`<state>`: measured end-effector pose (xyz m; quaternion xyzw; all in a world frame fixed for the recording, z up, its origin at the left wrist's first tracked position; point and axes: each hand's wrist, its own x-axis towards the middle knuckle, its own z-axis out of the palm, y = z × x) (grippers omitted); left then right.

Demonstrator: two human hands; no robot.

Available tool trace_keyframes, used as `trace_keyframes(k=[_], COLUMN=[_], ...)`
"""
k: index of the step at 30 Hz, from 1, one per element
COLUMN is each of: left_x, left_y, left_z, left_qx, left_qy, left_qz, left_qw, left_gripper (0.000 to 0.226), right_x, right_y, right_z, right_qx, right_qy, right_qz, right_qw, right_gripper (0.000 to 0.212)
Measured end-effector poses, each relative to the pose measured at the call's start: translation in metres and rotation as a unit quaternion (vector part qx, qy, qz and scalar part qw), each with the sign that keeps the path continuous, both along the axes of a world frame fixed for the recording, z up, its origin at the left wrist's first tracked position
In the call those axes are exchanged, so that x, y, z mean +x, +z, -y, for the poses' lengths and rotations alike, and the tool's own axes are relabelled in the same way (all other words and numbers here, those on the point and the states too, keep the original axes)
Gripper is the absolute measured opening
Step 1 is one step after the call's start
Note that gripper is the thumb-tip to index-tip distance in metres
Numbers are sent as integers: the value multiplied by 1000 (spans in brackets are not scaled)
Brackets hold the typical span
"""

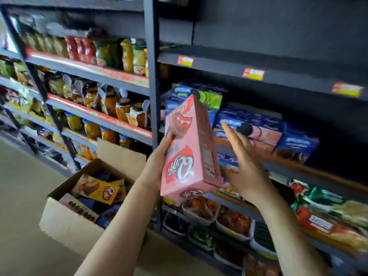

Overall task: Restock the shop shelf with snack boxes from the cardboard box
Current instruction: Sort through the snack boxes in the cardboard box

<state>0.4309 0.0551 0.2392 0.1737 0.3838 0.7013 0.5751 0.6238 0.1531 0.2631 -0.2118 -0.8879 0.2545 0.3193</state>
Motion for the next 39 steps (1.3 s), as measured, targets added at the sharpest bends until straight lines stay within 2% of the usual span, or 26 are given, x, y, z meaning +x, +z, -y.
trace_keyframes(k=[2, 3, 6, 8, 10, 13, 14, 17, 19, 21, 24, 28, 32, 35, 37, 39], left_x=[33, 48, 82, 100, 118, 155, 168, 204, 214, 220, 234, 260, 287, 311, 322, 326], left_y=[28, 40, 66, 75, 85, 106, 113, 122, 126, 130, 137, 142, 155, 165, 174, 190], left_z=[-14, -24, -53, -74, -97, -123, -129, -150, -169, -191, -217, -245, -256, -254, -251, -247], left_qx=[3, 4, 11, 37, 60, 102, 135, 235, 249, 248, 243, 269, 309, 315, 330, 367], left_qy=[-65, -89, -113, -144, -158, -154, -150, -111, -60, -37, -18, -33, -74, -52, 21, 68], left_qz=[-45, -67, -100, -100, -173, -238, -249, -262, -263, -263, -246, -230, -237, -271, -336, -424], left_qw=[997, 994, 988, 984, 970, 954, 947, 929, 930, 932, 938, 935, 918, 908, 882, 825], left_gripper=[45, 40, 28, 36, 45, 80, 81, 52, 46, 56, 69, 67, 64, 61, 61, 62], right_x=[34, 49, 93, 121, 146, 172, 177, 184, 188, 193, 204, 226, 252, 270, 285, 304], right_y=[25, 35, 61, 78, 93, 109, 113, 121, 126, 133, 140, 156, 173, 179, 182, 187], right_z=[-6, -10, -23, -31, -35, -46, -52, -70, -83, -98, -119, -133, -146, -163, -169, -170], right_qx=[124, 163, 210, 175, 66, -50, -64, -121, -150, -153, -117, -53, -3, -42, -54, -19], right_qy=[-41, -66, -101, -117, -140, -178, -192, -201, -207, -228, -300, -373, -389, -357, -322, -294], right_qz=[19, 23, 3, -43, -111, -184, -189, -216, -232, -225, -187, -162, -206, -279, -303, -343], right_qw=[991, 984, 973, 977, 982, 965, 961, 948, 939, 935, 928, 912, 898, 890, 895, 892], right_gripper=[109, 106, 66, 59, 61, 44, 38, 23, 26, 31, 40, 54, 48, 52, 53, 62])
